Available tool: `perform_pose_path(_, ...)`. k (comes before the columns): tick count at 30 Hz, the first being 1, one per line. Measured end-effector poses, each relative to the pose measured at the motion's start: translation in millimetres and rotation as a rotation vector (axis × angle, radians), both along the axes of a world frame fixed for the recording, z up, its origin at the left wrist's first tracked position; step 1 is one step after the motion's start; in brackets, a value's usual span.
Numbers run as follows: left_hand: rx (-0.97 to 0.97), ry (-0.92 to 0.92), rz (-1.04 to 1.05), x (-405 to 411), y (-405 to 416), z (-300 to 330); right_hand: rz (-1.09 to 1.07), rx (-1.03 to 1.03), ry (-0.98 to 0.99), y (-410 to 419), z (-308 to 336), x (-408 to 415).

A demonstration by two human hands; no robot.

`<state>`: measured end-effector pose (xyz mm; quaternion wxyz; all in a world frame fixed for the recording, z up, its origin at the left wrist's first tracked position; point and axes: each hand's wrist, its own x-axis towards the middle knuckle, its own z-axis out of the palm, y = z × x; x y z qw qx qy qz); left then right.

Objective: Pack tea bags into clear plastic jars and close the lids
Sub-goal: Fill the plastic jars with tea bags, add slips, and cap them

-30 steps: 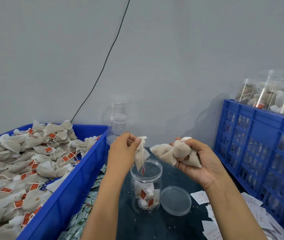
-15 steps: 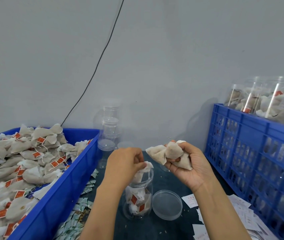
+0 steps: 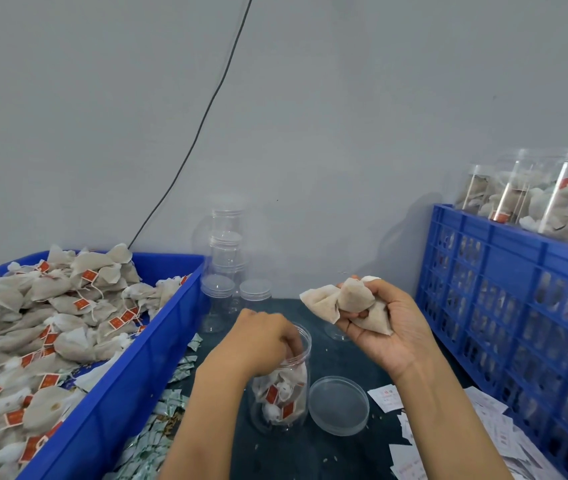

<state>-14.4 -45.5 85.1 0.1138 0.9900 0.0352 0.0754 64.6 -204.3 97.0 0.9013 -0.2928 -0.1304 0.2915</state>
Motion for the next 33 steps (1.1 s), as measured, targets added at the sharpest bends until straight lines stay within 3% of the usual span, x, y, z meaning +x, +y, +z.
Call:
perform_pose_path(3, -0.086, -0.056, 0.055, -0.2, -2.1, 0.8, 0.007, -0.025, -0.002, 0.6, -1.3, -0.1)
perform_pose_path(7, -0.471, -0.463, 0.131, -3.2, 3.3, 9.0, 0.017, -0.063, -0.030, 1.4, -0.9, -0.9)
perform_pose_path(10, -0.767, -0.399, -0.055, -7.8, 1.6, 14.3, 0.054, -0.108, -0.085, 4.3, -0.3, -5.1)
perform_pose_path(12, -0.797, -0.316, -0.135, -7.0, -1.6, 13.2, 0.089, -0.127, -0.132, 7.5, -0.8, -9.6)
perform_pose_path(15, -0.841, -0.336, -0.124, -6.3, -3.9, 12.1, 0.124, -0.162, -0.179, 12.3, -1.7, -15.2)
perform_pose_path(19, -0.788, -0.337, -0.046, -8.1, 4.5, 11.9, 0.152, -0.205, -0.199, 17.0, -0.2, -19.6)
perform_pose_path(24, -0.432, -0.454, 0.191, -10.6, 15.9, 11.4, -0.001, -0.252, -0.151, 15.6, -0.9, -15.3)
perform_pose_path(33, -0.395, -0.283, 0.234, -8.1, 19.1, 3.9, -0.085, -0.119, -0.016, 8.0, -3.0, -2.3)
